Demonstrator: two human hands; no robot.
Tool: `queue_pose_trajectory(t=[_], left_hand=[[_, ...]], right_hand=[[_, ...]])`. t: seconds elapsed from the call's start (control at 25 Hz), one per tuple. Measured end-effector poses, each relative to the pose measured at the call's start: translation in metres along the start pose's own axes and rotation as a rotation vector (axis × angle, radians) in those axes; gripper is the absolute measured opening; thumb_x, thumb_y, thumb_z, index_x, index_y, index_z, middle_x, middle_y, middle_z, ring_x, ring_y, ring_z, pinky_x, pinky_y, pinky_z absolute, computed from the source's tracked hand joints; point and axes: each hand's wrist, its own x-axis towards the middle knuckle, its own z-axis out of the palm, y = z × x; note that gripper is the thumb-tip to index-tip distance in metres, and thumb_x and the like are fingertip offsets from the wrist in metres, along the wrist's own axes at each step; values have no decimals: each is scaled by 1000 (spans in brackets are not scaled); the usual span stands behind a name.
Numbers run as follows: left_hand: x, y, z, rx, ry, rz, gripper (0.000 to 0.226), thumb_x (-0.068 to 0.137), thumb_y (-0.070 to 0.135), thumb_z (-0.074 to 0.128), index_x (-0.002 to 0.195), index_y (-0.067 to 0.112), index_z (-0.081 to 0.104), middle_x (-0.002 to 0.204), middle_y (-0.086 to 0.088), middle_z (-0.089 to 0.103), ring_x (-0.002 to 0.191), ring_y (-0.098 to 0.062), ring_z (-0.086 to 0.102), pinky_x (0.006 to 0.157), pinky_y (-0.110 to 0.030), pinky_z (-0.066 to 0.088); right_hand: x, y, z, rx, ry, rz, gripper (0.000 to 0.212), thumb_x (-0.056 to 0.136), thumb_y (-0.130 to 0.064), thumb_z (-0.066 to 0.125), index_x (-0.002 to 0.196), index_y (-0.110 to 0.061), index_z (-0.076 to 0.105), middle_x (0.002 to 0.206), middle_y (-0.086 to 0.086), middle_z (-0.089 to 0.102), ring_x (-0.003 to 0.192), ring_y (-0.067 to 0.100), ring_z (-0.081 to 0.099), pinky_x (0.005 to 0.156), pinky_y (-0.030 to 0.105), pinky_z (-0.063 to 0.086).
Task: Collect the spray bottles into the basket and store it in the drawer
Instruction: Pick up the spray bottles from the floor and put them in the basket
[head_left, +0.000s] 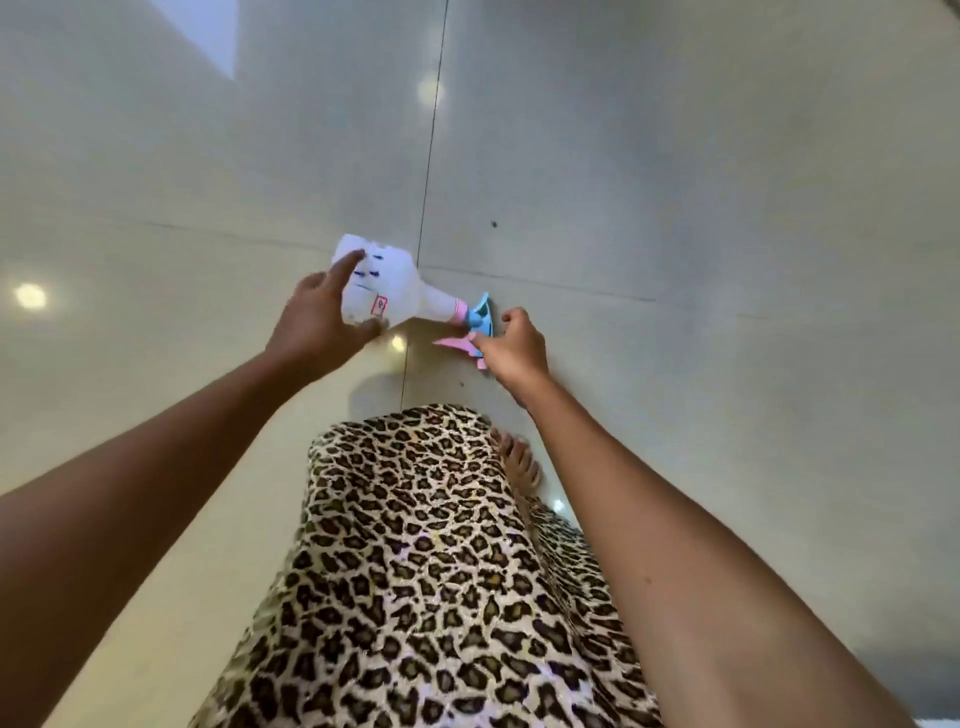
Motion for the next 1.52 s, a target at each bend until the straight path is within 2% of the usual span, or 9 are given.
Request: queue_pose_trajectory(t=[0.16, 0.32, 0.48, 0.68, 0.84, 1.04, 1.16, 1.32, 1.52], left_hand=[[20, -4, 15, -98, 108, -14, 75, 80, 25, 65, 142, 29, 23, 133, -20, 47, 123, -34, 43, 98, -37, 37], [15, 3, 2, -194, 164, -86, 77, 77, 25, 68, 140, 30, 25, 132, -17, 47, 123, -31, 42, 100, -38, 37], [-26, 28, -37, -297, 168, -67, 83, 72, 29, 73, 139, 33, 24, 132, -14, 47, 121, -29, 44, 100, -39, 40], [-119, 90, -105, -356, 292, -22, 85, 71, 29, 75, 140, 27, 26, 131, -18, 41, 116, -22, 44, 87, -20, 32], [-216, 149, -177, -416, 321, 62, 81, 69, 30, 77, 136, 26, 31, 129, -15, 45, 112, -19, 43, 86, -23, 32], [-339, 203, -236, -346, 346, 259, 72, 71, 30, 75, 133, 25, 39, 125, -17, 48, 115, -28, 48, 88, -28, 36], [-419, 233, -246, -279, 355, 453, 64, 71, 26, 75, 128, 20, 47, 130, -16, 43, 113, -24, 47, 88, -23, 35], [-502, 261, -228, -153, 276, 702, 66, 67, 27, 78, 126, 25, 48, 134, -11, 43, 119, -28, 42, 95, -38, 43], [-633, 279, -166, 21, 174, 1021, 54, 74, 34, 72, 124, 26, 53, 134, -5, 50, 134, -26, 29, 107, -38, 27]], right_hand=[[27, 1, 24, 231, 18, 68, 41, 75, -25, 70, 109, -10, 53, 110, 10, 62, 95, 26, 64, 78, 43, 55], [11, -8, 11, 442, -20, 118, 21, 88, -9, 56, 107, 0, 58, 87, 12, 62, 57, 18, 56, 42, 23, 38], [-41, -30, -28, 519, 42, 39, 22, 88, -7, 56, 109, -7, 53, 94, 11, 62, 59, 14, 56, 30, 12, 32], [-155, -83, -101, 630, 85, -123, 17, 85, -2, 58, 98, -12, 52, 91, 12, 64, 63, 12, 62, 43, 10, 42], [-280, -124, -177, 687, 147, -287, 21, 84, -1, 61, 101, -9, 55, 91, 11, 65, 49, -7, 59, 49, 9, 46], [-433, -143, -260, 644, 248, -481, 17, 82, -5, 63, 92, -18, 55, 90, 12, 67, 68, 13, 61, 66, 27, 49], [-519, -118, -297, 615, 384, -561, 17, 80, -9, 65, 88, -22, 57, 91, 13, 69, 75, 19, 61, 71, 30, 48], [-614, -55, -320, 584, 515, -607, 18, 78, -8, 67, 93, -16, 61, 85, 8, 69, 71, 15, 63, 66, 23, 50], [-734, 70, -322, 606, 679, -642, 22, 80, -11, 67, 101, -12, 62, 90, 8, 70, 72, 10, 65, 62, 8, 48]])
